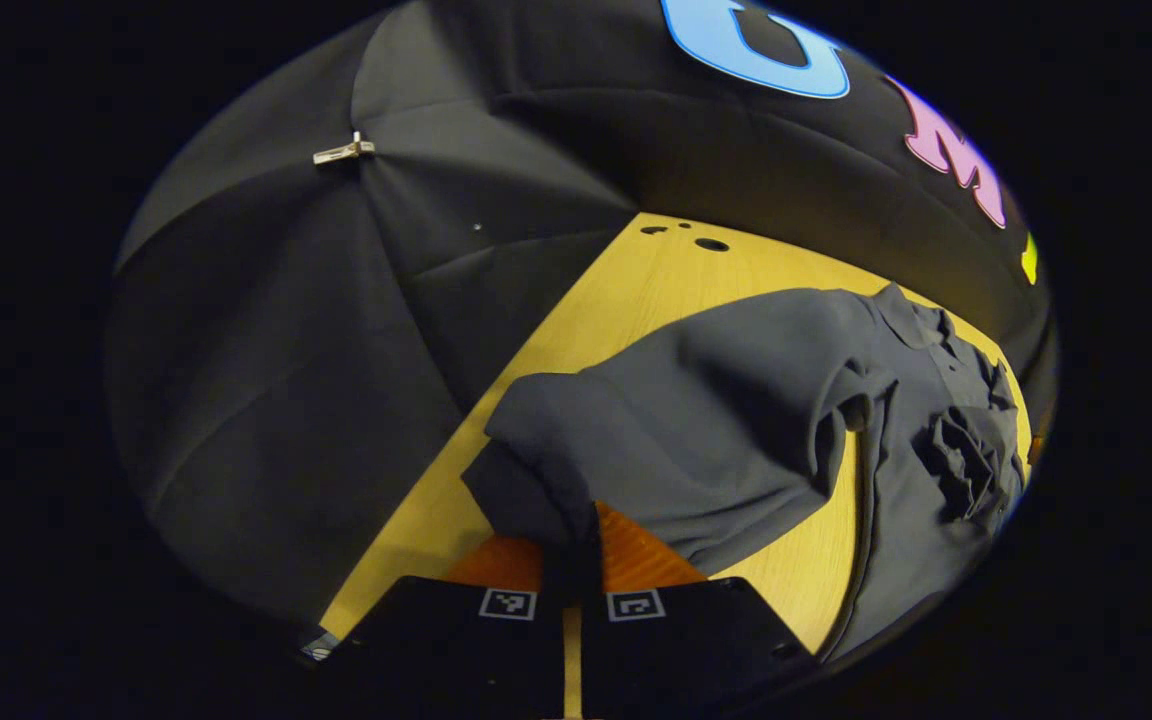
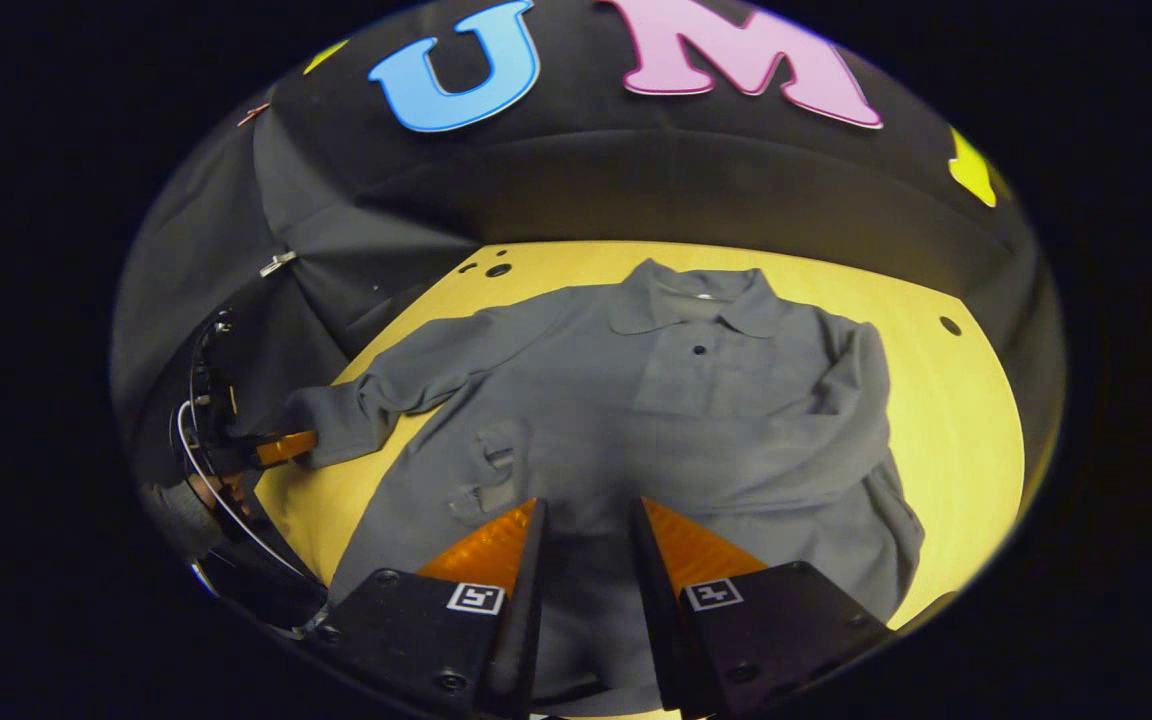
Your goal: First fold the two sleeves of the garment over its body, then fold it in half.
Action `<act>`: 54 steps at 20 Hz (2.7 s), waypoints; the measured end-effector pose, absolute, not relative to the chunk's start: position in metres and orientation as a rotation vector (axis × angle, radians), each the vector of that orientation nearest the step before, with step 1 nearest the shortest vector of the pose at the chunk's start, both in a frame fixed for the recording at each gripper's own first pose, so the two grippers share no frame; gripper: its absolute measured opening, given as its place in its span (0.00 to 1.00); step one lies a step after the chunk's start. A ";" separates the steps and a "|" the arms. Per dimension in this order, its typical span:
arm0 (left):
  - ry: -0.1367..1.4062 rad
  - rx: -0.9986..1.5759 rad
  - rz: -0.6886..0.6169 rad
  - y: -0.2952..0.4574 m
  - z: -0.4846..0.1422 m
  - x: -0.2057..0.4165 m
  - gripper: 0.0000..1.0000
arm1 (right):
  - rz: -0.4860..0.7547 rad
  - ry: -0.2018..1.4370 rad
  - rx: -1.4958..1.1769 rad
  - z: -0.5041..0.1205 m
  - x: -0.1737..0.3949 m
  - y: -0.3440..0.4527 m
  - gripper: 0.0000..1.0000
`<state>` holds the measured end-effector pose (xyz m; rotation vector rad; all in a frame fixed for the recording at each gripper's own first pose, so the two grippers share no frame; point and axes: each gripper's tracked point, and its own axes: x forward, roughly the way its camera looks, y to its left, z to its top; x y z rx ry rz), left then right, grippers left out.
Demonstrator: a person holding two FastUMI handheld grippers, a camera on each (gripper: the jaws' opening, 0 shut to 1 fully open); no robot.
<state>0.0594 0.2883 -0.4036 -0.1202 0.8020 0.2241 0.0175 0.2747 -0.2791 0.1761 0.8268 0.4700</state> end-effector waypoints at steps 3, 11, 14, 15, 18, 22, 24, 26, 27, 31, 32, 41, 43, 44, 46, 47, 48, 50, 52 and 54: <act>0.725 -0.090 0.230 0.287 -0.363 0.064 0.11 | 0.406 0.823 0.196 -0.283 0.018 0.237 0.50; 0.550 0.025 0.166 0.232 -0.250 0.082 0.11 | 0.278 0.794 0.271 -0.280 0.012 0.146 0.37; 0.502 0.048 0.101 0.189 -0.214 0.087 0.11 | 0.246 0.786 0.279 -0.281 0.009 0.117 0.54; 0.487 0.051 0.076 0.172 -0.202 0.089 0.11 | 0.235 0.783 0.280 -0.282 0.007 0.109 0.54; 0.463 0.051 -0.023 0.112 -0.176 0.101 0.11 | 0.214 0.778 0.293 -0.284 0.006 0.087 0.54; 0.469 0.032 -0.198 0.002 -0.163 0.110 0.11 | 0.180 0.772 0.310 -0.293 0.011 0.054 0.54; 0.488 0.023 -0.246 -0.037 -0.168 0.110 0.11 | 0.173 0.774 0.318 -0.297 0.013 0.042 0.54; 0.509 0.020 -0.280 -0.070 -0.178 0.110 0.11 | 0.167 0.780 0.323 -0.303 0.014 0.031 0.54; 0.517 0.023 -0.291 -0.084 -0.183 0.112 0.11 | 0.165 0.783 0.325 -0.305 0.015 0.026 0.54; 0.559 0.045 -0.325 -0.136 -0.214 0.118 0.11 | 0.160 0.802 0.334 -0.320 0.018 0.005 0.54; 0.576 0.051 -0.332 -0.148 -0.224 0.120 0.11 | 0.159 0.807 0.334 -0.324 0.019 0.002 0.54; 0.743 0.130 -0.358 -0.227 -0.330 0.134 0.11 | 0.151 0.857 0.335 -0.354 0.026 -0.033 0.54; 0.774 0.147 -0.355 -0.237 -0.350 0.137 0.11 | 0.147 0.866 0.336 -0.360 0.028 -0.038 0.54; 0.788 0.157 -0.349 -0.240 -0.357 0.138 0.11 | 0.145 0.870 0.338 -0.362 0.030 -0.039 0.55; 0.806 0.171 -0.343 -0.245 -0.370 0.138 0.11 | 0.143 0.876 0.339 -0.366 0.031 -0.040 0.55; 0.813 0.179 -0.337 -0.247 -0.375 0.138 0.11 | 0.144 0.879 0.339 -0.368 0.032 -0.040 0.55; 0.817 0.187 -0.334 -0.248 -0.378 0.138 0.11 | 0.144 0.885 0.339 -0.370 0.033 -0.040 0.55; 0.813 0.203 -0.333 -0.253 -0.381 0.141 0.12 | 0.146 0.890 0.338 -0.372 0.034 -0.039 0.55; 0.821 0.200 -0.366 -0.262 -0.384 0.138 0.18 | 0.149 0.895 0.335 -0.373 0.034 -0.037 0.55; 0.822 0.188 -0.394 -0.267 -0.381 0.134 0.24 | 0.152 0.897 0.334 -0.373 0.033 -0.034 0.55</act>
